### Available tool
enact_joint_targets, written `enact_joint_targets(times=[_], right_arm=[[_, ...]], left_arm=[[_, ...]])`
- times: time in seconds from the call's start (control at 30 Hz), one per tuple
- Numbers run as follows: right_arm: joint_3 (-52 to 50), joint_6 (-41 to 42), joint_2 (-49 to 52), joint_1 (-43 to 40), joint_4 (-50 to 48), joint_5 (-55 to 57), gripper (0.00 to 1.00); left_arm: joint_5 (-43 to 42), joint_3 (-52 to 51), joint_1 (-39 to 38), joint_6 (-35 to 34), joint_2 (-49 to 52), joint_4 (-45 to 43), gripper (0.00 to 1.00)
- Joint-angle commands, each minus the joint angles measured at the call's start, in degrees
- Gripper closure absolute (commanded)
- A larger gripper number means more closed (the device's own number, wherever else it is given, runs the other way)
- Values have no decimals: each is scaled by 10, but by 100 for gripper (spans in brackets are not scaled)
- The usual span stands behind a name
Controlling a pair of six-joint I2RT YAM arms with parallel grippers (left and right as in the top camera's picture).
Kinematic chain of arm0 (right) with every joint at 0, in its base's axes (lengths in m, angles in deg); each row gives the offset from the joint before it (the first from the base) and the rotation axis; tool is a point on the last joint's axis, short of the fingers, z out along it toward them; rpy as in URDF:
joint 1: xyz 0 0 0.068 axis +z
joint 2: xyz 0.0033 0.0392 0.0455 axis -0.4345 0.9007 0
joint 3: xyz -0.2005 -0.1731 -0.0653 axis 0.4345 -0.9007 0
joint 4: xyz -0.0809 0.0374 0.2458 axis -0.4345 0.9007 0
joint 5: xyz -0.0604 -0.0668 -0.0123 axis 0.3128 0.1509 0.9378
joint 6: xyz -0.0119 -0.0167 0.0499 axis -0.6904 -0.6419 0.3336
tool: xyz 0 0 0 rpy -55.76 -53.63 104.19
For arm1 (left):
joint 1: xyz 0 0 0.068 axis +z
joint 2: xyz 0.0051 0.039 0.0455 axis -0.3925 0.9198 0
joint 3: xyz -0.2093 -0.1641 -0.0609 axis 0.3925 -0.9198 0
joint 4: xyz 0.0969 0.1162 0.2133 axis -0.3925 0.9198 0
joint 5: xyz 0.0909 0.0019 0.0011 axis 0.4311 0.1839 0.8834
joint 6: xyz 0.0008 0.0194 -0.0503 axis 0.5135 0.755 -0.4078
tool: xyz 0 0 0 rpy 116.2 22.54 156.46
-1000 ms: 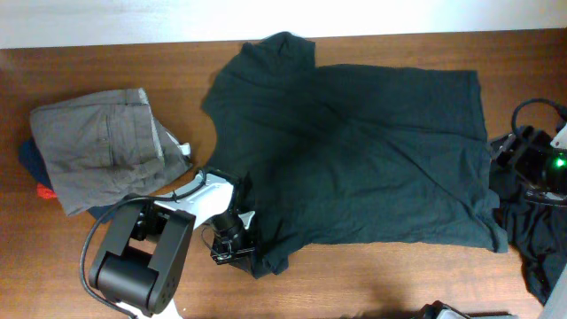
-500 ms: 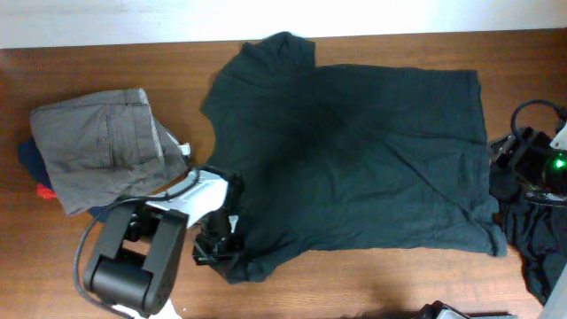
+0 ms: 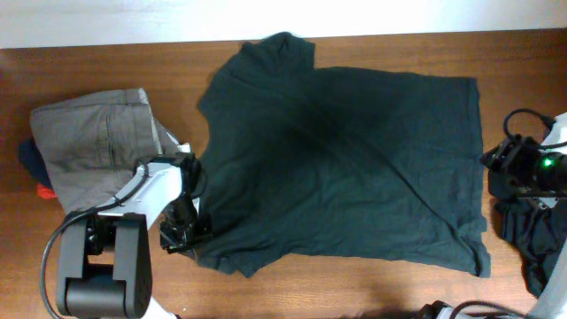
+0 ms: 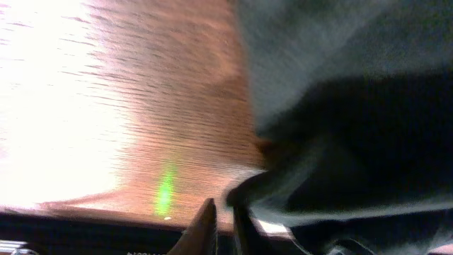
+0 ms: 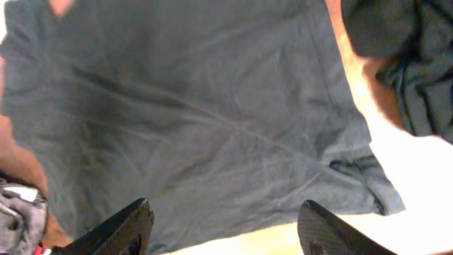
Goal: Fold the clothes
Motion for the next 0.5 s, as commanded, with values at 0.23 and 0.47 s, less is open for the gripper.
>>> enact_joint_targets(times=[0.23,0.47], right_arm=[[-126,56,38,-58,-29,102,22],[-229,56,39,-168,-52,104,28]], left_arm=[[11,22,9,22,-15,10,46],[10,33,9,39,-33,5,46]])
